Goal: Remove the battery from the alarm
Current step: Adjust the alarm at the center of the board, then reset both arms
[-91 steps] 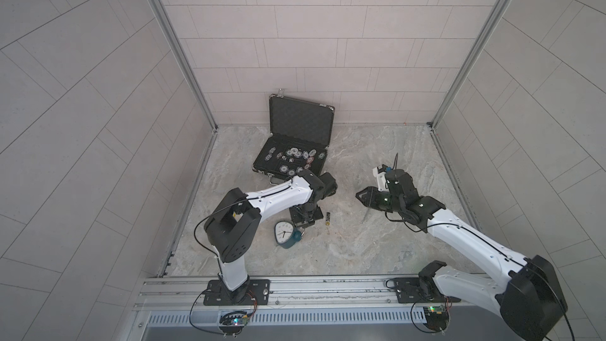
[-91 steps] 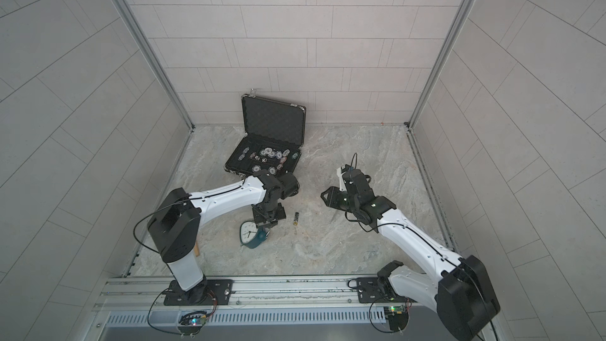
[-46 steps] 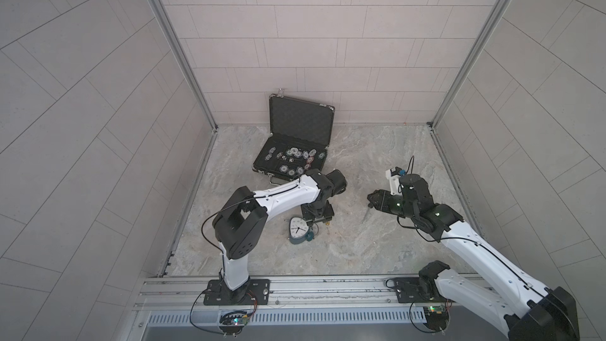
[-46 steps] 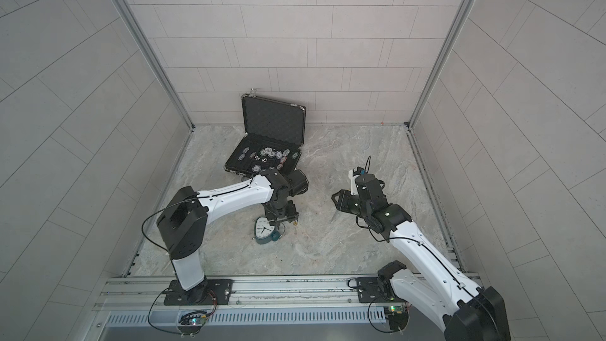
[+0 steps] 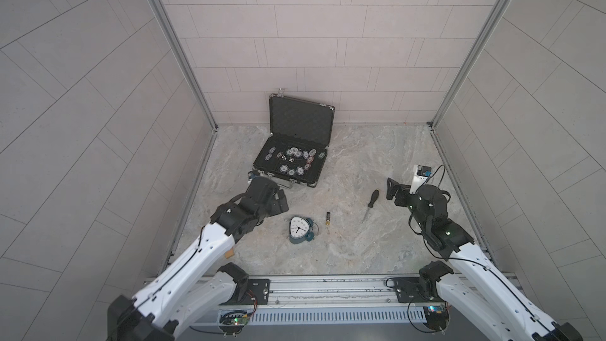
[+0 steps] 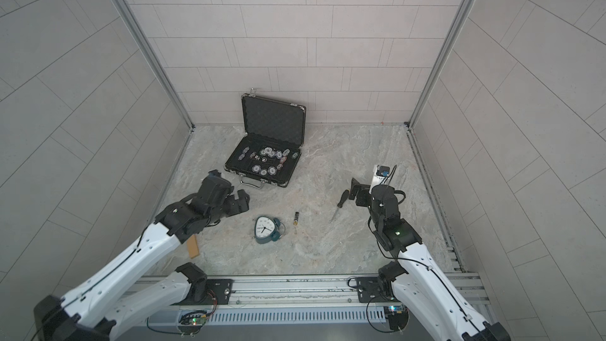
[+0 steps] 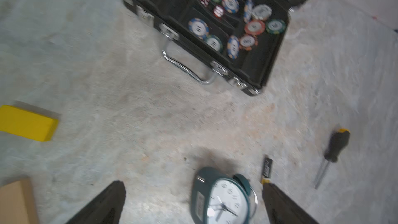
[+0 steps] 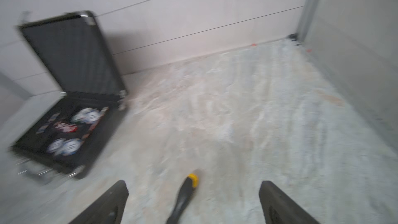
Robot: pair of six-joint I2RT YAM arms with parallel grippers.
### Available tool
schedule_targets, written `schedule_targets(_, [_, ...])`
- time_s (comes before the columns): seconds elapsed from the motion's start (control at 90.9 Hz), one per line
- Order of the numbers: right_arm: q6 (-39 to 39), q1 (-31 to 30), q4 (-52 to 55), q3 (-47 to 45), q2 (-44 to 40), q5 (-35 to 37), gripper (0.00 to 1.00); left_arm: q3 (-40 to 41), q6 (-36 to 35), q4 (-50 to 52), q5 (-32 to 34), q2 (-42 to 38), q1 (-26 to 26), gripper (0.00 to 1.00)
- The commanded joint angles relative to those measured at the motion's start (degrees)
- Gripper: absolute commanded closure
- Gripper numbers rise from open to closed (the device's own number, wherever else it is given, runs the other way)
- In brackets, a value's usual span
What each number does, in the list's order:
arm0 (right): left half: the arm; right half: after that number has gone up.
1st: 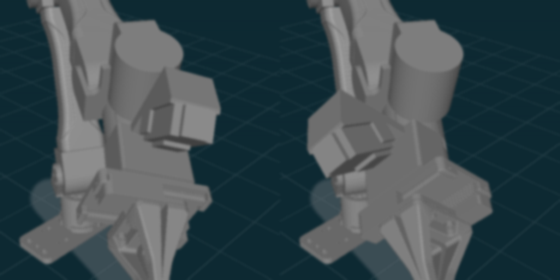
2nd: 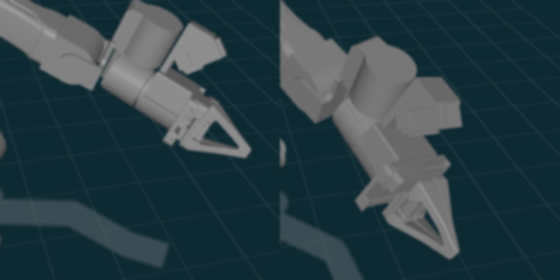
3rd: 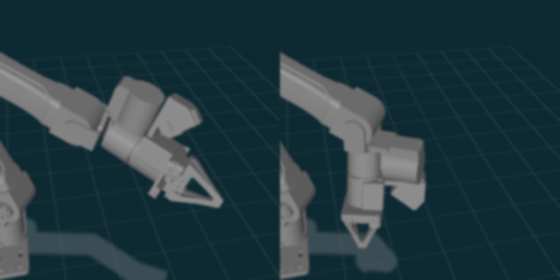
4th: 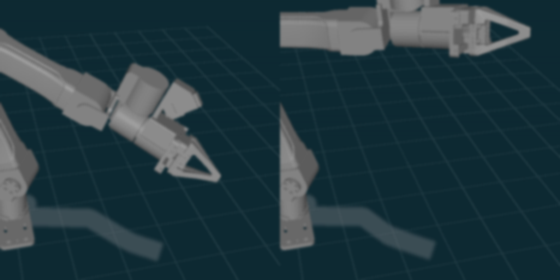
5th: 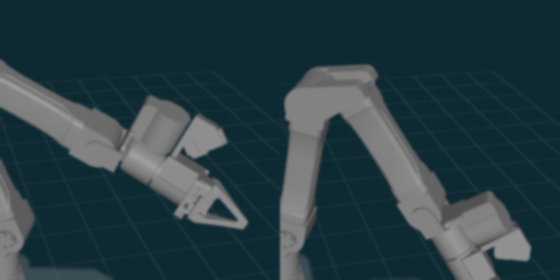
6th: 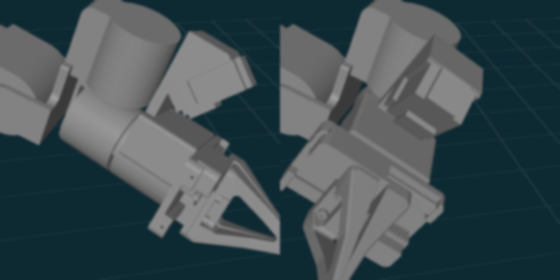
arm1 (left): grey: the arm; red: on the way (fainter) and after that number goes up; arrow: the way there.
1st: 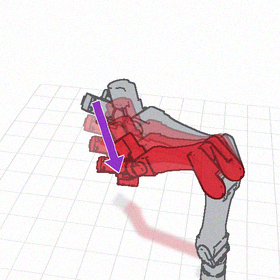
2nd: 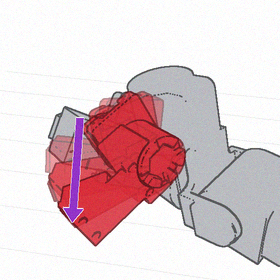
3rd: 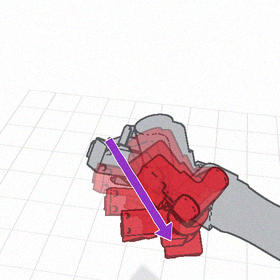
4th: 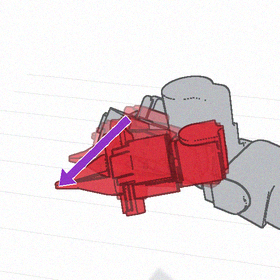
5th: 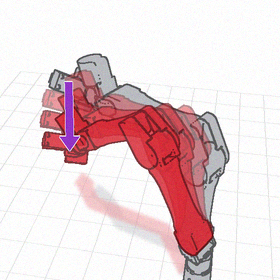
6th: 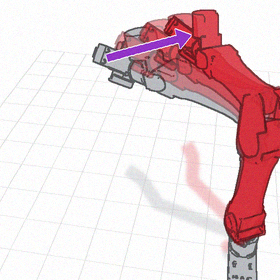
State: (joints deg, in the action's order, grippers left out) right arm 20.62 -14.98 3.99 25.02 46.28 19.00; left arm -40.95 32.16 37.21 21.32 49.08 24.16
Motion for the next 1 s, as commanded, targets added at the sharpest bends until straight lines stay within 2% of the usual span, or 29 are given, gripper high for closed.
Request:
schedule_targets(0.0, [-7.56,7.51,-15.85,-1.88,13.72,9.29,0.0,4.58,-16.17,-15.45,6.5,1.89,-10.16,0.0])
schedule_targets(0.055, [-10.05,8.98,-30.34,-5.36,22.05,8.68,0.0,7.1,-21.21,-23.17,7.55,5.9,-12.96,0.0])
schedule_targets(0.099, [-11.4,9.46,-31.22,-2.4,26.34,7.53,0.0,9.56,-25.8,-31.03,7.52,9.1,-13.76,0.0])
schedule_targets(0.11, [-11.71,9.63,-34.52,-2.37,27.43,6.3,0.0,10.36,-26.52,-33.02,7.29,9.8,-14.0,0.0])
schedule_targets(0.143, [-13.99,10.01,-44.34,-3.87,31.74,3.35,0.0,12.1,-27.07,-39.3,6.55,12.81,-14.8,0.0])
schedule_targets(0.187, [-15.61,10.75,-46.74,-2.03,38.06,-1.14,0.0,14.1,-26.59,-45.69,4.32,17.18,-16.07,0.0])
schedule_targets(0.231, [-15.55,12.12,-56.82,-3.41,43.31,-3.42,0.0,15.73,-26.89,-53.84,2.19,21.59,-16.82,0.0])
schedule_targets(0.275, [-15.18,12.69,-55.82,-3.31,42.66,-4.07,0.0,15.18,-28.13,-58.71,0.91,24.21,-17.0,0.0])
schedule_targets(0.297, [-14.98,12.74,-51.73,-2.58,41.65,-4.46,0.0,15.28,-28.87,-62.69,-2.08,25.32,-17.43,0.0])
schedule_targets(0.341, [-14.94,12.93,-53.58,-3.08,41.85,-4.55,0.0,16.25,-29.66,-70.97,-6.09,28.72,-18.54,0.0])
schedule_targets(0.385, [-15.06,12.77,-53.75,-3.31,41.95,-4.16,0.0,13.81,-31.71,-69.7,-7.41,31.39,-18.77,0.0])
schedule_targets(0.473, [-15.05,12.63,-53.19,-2.95,41.52,-3.83,0.0,14.33,-31.63,-78.62,-10.38,38.92,-20.51,0.0])
schedule_targets(0.539, [-15.0,12.57,-56.29,-4.91,41.15,-3.47,0.0,14.42,-30.79,-77.16,-11.29,38.65,-21.71,0.0])
schedule_targets(0.649, [-14.45,12.62,-74.6,-14.39,41.62,-2.34,0.0,14.66,-30.88,-77.59,-11.47,38.52,-21.7,0.0])
schedule_targets(0.704, [-14.48,12.76,-79.16,-15.45,43.61,-2.5,0.0,14.65,-30.85,-77.57,-11.5,38.44,-21.72,0.0])
schedule_targets(0.99, [-15.29,12.35,-74.18,-13.71,42.17,-2.68,0.0,14.68,-30.89,-77.82,-11.48,38.58,-21.66,0.0])
